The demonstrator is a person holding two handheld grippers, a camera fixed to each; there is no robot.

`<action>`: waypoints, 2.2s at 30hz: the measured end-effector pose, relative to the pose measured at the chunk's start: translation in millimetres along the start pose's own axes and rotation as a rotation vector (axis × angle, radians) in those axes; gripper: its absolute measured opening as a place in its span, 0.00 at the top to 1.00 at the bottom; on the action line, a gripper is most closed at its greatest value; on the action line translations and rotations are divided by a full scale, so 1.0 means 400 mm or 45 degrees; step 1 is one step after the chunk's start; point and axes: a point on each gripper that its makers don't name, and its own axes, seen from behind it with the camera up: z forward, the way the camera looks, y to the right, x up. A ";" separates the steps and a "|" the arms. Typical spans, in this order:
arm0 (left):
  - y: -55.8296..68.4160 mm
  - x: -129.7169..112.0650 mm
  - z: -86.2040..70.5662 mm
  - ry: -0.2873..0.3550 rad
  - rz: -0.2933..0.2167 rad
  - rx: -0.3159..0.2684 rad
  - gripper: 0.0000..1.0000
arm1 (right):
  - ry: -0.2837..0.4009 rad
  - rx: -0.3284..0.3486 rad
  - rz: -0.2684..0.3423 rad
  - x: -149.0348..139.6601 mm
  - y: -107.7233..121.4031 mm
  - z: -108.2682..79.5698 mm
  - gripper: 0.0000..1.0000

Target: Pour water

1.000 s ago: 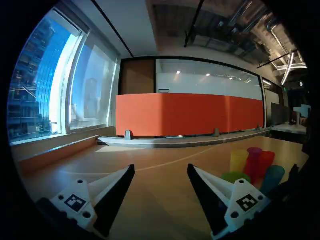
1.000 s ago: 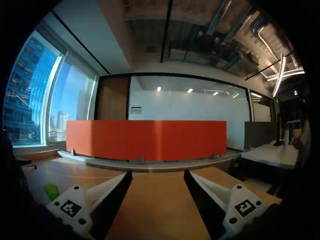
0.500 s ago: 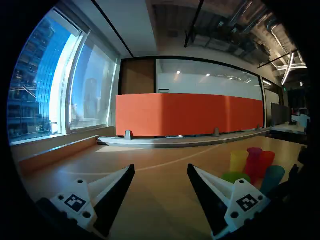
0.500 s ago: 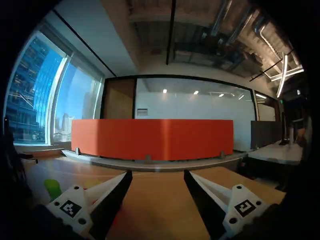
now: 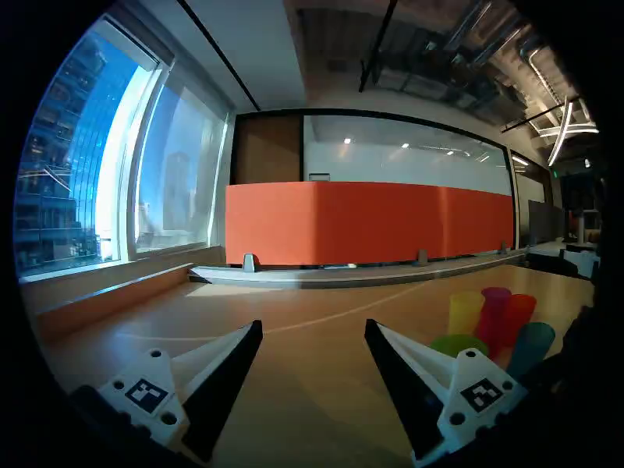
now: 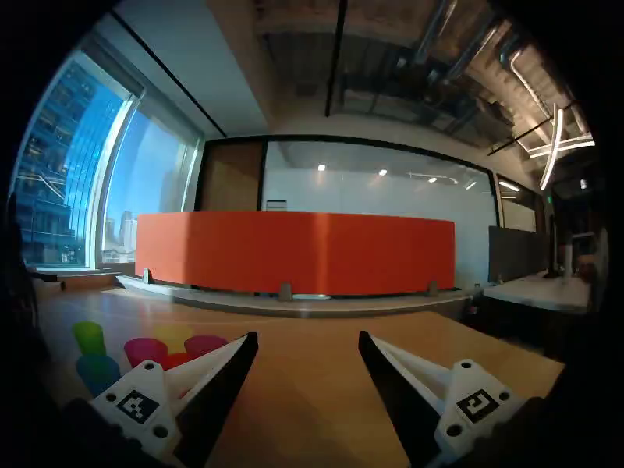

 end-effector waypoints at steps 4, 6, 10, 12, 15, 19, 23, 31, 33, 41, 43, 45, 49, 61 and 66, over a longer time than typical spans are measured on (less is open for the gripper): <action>0.000 -0.001 -0.001 0.000 -0.001 0.000 0.02 | 0.001 -0.003 0.032 -0.007 0.010 0.003 0.00; 0.000 0.000 -0.001 0.000 -0.001 0.000 0.02 | -0.001 -0.003 0.044 -0.009 0.011 0.005 0.00; -0.001 0.001 0.000 0.000 0.000 0.000 0.02 | -0.011 -0.012 0.040 -0.017 0.014 0.006 0.00; -0.001 0.001 0.000 0.000 -0.001 0.000 0.02 | -0.016 -0.013 0.034 -0.022 0.014 0.006 0.00; -0.001 0.001 0.000 0.001 0.000 0.000 0.02 | -0.023 -0.018 0.029 -0.026 0.016 0.007 0.00; -0.001 0.001 0.000 0.000 0.000 0.000 0.02 | -0.030 -0.020 0.031 -0.028 0.018 0.005 0.00; -0.001 0.001 0.000 0.001 -0.001 0.000 0.02 | -0.043 -0.024 0.030 -0.036 0.024 0.004 0.00; -0.001 0.000 0.000 0.000 -0.001 0.000 0.02 | -0.078 -0.032 0.031 -0.059 0.026 0.010 0.00; -0.001 -0.001 0.000 0.000 -0.001 0.000 0.02 | -0.083 -0.032 0.031 -0.060 0.026 0.012 0.00; 0.000 0.001 0.001 0.001 0.000 0.000 0.02 | -0.085 -0.029 0.031 -0.058 0.028 0.014 0.00; -0.001 0.001 0.001 0.001 0.000 0.000 0.02 | -0.085 -0.028 0.031 -0.059 0.027 0.015 0.00; -0.001 0.002 0.001 0.001 0.000 0.000 0.02 | -0.085 -0.027 0.031 -0.059 0.026 0.015 0.00; 0.000 0.002 0.001 0.001 0.000 0.000 0.02 | -0.086 -0.027 0.031 -0.061 0.026 0.014 0.00; 0.000 0.002 -0.001 0.000 -0.001 0.000 0.02 | -0.087 -0.027 0.031 -0.061 0.026 0.014 0.00; 0.001 0.003 -0.002 0.000 -0.001 0.000 0.02 | -0.087 -0.027 0.031 -0.062 0.027 0.015 0.00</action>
